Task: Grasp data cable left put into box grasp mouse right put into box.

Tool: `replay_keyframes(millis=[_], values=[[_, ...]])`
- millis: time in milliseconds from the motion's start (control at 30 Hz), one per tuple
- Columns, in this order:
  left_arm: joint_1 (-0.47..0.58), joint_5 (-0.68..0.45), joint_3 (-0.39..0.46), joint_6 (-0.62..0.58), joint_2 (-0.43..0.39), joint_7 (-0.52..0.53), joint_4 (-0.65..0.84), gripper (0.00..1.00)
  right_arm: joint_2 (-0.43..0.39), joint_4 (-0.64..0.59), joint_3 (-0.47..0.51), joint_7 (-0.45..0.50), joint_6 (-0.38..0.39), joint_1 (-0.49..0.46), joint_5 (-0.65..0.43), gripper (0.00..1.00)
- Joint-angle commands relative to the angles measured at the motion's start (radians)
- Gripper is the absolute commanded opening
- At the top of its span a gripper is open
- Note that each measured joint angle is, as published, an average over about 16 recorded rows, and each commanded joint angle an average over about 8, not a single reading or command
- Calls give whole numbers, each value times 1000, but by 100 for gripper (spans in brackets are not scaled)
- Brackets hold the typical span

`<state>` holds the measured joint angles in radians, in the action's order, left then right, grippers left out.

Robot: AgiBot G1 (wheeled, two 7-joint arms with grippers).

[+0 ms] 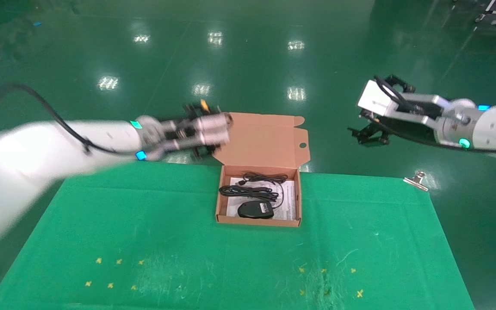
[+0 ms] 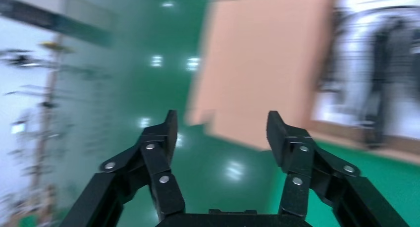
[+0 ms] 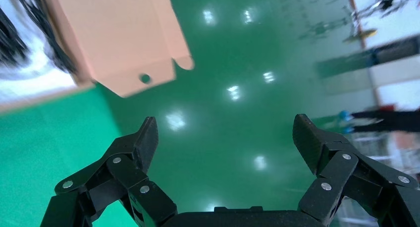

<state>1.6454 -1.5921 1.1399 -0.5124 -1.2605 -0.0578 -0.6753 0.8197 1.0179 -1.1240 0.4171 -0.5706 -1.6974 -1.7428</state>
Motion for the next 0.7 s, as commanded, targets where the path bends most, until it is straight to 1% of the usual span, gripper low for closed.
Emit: replay_keyframes(millis=[33, 133, 233, 700], values=[[31, -3, -8, 13, 18, 0, -2, 100, 0, 4, -4, -11, -6, -27, -21, 100], [39, 8, -20, 9, 32, 4, -7, 100, -2, 9, 9, -23, -31, -29, -16, 100], [26, 34, -47, -18, 53, 12, -25, 100, -9, 18, 37, -34, -68, -13, 13, 100], [-117, 232, -241, -250, 195, 68, -165, 100, -57, 79, 234, -82, -277, 143, 258, 100]])
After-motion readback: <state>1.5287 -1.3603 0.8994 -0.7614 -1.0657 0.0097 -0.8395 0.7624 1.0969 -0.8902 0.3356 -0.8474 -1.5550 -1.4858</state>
